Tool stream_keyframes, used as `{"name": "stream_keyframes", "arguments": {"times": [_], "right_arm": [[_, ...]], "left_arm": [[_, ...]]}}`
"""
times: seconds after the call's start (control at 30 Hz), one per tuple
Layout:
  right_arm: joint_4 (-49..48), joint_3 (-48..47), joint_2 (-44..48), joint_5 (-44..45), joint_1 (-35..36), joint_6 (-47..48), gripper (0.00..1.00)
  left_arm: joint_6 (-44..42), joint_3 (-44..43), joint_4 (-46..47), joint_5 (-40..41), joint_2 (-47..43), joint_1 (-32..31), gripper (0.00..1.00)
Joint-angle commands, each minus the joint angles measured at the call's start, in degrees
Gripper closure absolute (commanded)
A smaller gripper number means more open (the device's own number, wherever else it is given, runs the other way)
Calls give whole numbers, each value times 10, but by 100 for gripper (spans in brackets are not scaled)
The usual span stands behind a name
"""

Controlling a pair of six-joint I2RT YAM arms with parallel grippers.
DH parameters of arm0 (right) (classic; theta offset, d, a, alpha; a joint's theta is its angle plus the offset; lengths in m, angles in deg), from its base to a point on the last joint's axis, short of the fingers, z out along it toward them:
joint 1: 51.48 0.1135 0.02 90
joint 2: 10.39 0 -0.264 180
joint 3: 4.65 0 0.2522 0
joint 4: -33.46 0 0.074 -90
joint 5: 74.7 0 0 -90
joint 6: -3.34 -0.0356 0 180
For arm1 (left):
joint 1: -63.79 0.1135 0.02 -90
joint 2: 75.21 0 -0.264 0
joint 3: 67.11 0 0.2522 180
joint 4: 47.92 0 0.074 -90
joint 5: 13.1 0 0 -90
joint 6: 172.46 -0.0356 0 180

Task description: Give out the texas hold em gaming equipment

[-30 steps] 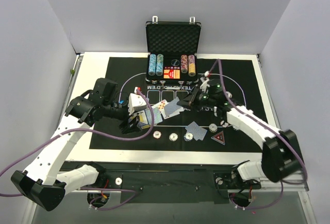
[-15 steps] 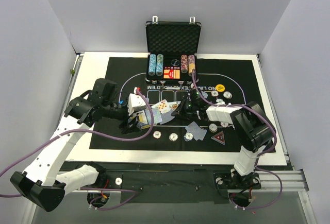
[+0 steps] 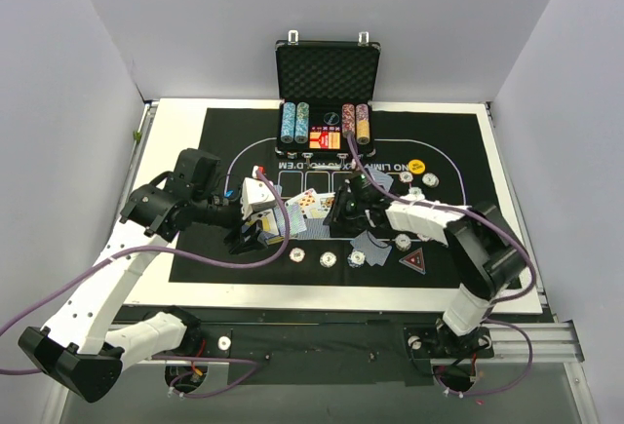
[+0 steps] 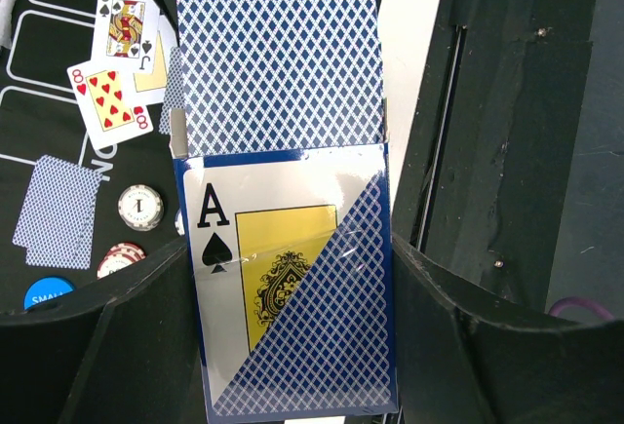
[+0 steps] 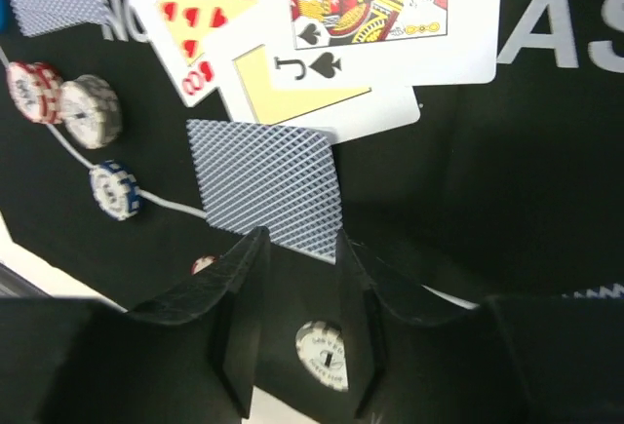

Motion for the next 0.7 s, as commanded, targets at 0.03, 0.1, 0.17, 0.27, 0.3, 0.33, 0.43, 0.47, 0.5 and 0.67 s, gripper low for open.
{"name": "stream_keyframes", "arguments": {"times": [0.03, 0.1, 0.17, 0.27, 0.3, 0.33, 0.43, 0.47, 0.5, 0.67], "right_arm": [[62, -35, 124, 38, 4, 12, 64], [72, -47, 157, 31, 4, 9, 61], [81, -56, 189, 12, 4, -2, 55], [77, -52, 243, -19, 2, -21, 44], [67, -51, 264, -32, 0, -34, 37], [62, -48, 281, -54, 0, -39, 35], [43, -54, 291, -96, 2, -61, 26], [38, -57, 290, -115, 5, -69, 25], [35, -59, 290, -122, 9, -73, 24], [-17, -48, 302, -178, 32, -90, 23]], "left_arm": [[-9, -26, 11, -29, -8, -2, 96], [-9, -26, 11, -29, -7, -2, 96], [-9, -25, 12, -29, -7, -2, 96], [-8, -25, 13, -29, -6, -2, 96], [-8, -26, 13, -29, -6, -2, 96], [-9, -26, 13, -28, -6, -2, 96], [-10, -24, 14, -29, -4, -2, 96], [-10, -23, 15, -29, -3, -2, 96], [-9, -25, 15, -29, -3, -2, 96], [-6, -25, 16, -26, -3, -2, 96]]}}
